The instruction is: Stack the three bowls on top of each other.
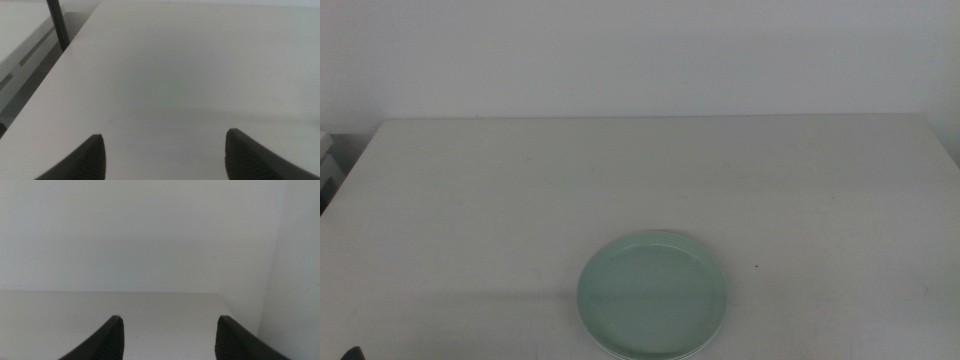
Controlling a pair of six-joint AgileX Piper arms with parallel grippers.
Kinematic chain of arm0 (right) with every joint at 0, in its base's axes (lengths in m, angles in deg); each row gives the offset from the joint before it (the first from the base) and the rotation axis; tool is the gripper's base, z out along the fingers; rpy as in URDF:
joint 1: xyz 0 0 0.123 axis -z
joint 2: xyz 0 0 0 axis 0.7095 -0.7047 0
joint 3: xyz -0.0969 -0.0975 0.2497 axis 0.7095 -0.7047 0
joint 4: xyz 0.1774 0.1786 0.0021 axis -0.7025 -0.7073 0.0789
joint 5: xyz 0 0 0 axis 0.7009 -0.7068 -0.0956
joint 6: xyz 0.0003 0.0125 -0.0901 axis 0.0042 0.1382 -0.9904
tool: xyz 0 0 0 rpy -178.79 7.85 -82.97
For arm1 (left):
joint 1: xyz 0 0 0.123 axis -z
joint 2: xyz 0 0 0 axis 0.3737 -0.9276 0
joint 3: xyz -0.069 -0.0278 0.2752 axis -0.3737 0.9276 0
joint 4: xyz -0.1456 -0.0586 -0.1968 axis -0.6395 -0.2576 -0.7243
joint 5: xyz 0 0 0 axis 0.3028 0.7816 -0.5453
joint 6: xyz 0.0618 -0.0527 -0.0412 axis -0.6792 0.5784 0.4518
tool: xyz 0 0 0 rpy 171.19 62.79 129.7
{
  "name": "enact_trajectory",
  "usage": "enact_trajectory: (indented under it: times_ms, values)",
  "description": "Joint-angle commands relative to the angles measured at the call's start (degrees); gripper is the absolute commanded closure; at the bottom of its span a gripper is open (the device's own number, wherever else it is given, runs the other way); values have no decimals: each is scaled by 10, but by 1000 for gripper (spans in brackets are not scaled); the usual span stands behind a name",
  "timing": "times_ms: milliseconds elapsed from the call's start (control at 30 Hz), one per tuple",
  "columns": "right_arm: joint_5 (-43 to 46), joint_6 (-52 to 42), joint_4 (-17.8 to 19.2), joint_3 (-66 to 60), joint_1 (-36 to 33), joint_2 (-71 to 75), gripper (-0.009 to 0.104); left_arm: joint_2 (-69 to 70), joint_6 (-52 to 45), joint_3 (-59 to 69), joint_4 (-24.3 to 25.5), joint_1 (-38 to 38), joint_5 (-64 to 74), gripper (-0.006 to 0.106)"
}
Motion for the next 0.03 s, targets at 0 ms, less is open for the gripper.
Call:
enact_trajectory:
  times_ms: [0]
  values:
    - [44, -1, 3, 14, 4, 10, 48, 9, 1, 0, -9, 0, -45, 21]
